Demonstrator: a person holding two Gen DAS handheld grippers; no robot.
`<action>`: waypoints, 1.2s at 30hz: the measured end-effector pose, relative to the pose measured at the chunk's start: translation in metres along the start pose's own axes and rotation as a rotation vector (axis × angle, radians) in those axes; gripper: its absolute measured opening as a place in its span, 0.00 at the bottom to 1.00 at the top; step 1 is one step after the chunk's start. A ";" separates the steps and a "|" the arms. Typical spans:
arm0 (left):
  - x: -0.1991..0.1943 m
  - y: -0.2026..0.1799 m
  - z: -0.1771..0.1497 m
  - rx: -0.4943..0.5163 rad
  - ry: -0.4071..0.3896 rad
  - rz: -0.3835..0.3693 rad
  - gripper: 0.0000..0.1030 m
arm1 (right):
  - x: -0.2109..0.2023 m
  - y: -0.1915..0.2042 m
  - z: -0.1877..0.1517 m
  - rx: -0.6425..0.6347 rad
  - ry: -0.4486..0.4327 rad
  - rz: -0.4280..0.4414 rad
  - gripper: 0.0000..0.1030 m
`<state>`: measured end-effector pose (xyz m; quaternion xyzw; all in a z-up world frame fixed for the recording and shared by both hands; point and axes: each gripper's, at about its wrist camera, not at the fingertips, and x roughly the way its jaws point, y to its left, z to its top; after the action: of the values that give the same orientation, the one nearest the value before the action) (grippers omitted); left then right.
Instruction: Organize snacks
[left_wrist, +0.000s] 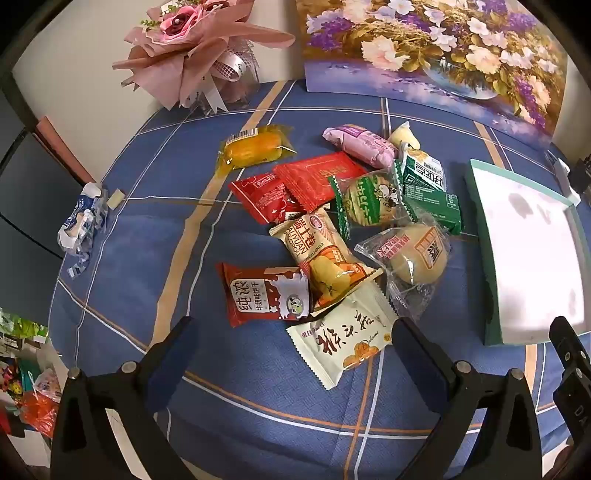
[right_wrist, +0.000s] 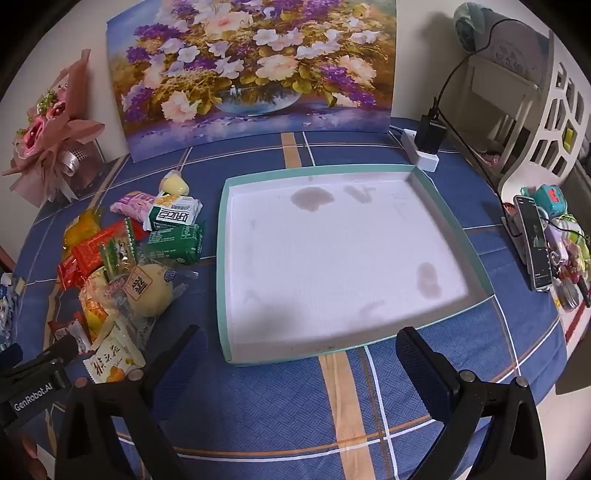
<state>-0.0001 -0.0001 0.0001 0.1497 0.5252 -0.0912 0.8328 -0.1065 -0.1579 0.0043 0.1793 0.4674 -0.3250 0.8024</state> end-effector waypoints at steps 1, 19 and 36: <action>0.000 0.000 0.000 -0.001 0.000 0.001 1.00 | 0.000 0.000 0.000 0.000 -0.001 -0.001 1.00; 0.004 0.002 0.001 -0.014 0.019 0.016 1.00 | -0.003 0.004 0.000 -0.010 -0.018 0.021 1.00; 0.005 0.003 0.001 -0.021 0.020 0.021 1.00 | -0.012 0.009 0.002 -0.023 -0.066 0.045 1.00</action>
<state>0.0039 0.0023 -0.0031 0.1472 0.5327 -0.0752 0.8300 -0.1033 -0.1481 0.0149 0.1696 0.4402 -0.3074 0.8264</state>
